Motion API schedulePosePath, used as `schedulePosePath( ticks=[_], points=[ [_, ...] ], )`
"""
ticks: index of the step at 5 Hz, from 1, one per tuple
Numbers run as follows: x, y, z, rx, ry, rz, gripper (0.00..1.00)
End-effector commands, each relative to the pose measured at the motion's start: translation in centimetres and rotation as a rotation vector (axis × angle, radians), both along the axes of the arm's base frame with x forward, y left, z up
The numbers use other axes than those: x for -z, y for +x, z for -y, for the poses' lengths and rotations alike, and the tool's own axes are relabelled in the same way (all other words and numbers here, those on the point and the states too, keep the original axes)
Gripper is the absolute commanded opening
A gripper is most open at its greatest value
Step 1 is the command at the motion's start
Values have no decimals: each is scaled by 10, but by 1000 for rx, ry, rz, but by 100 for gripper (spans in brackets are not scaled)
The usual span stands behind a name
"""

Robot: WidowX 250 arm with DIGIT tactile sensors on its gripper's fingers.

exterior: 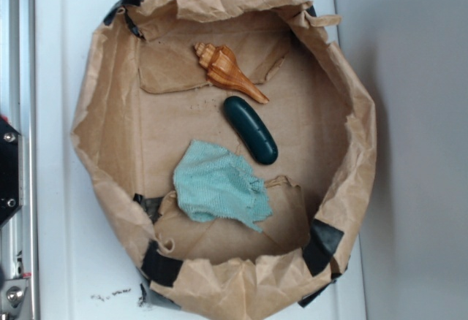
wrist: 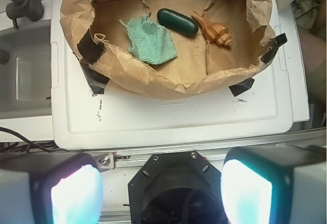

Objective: Grab the blue cloth.

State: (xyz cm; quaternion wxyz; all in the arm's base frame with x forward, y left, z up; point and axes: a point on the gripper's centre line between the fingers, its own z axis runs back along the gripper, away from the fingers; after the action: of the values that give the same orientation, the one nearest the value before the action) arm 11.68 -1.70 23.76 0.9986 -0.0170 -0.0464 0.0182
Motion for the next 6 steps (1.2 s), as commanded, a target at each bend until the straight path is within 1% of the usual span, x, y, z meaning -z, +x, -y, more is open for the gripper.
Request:
schedulePosePath(
  ticks=[1, 2, 3, 4, 5, 6],
  points=[
    [0, 0, 0, 0, 0, 0, 100],
    [8, 23, 11, -16, -21, 21, 100],
    [16, 37, 19, -40, -20, 48, 100],
    [26, 59, 29, -5, -44, 47, 100],
    [34, 92, 38, 21, -72, 41, 100],
    [36, 127, 41, 50, -97, 21, 100]
  ],
)
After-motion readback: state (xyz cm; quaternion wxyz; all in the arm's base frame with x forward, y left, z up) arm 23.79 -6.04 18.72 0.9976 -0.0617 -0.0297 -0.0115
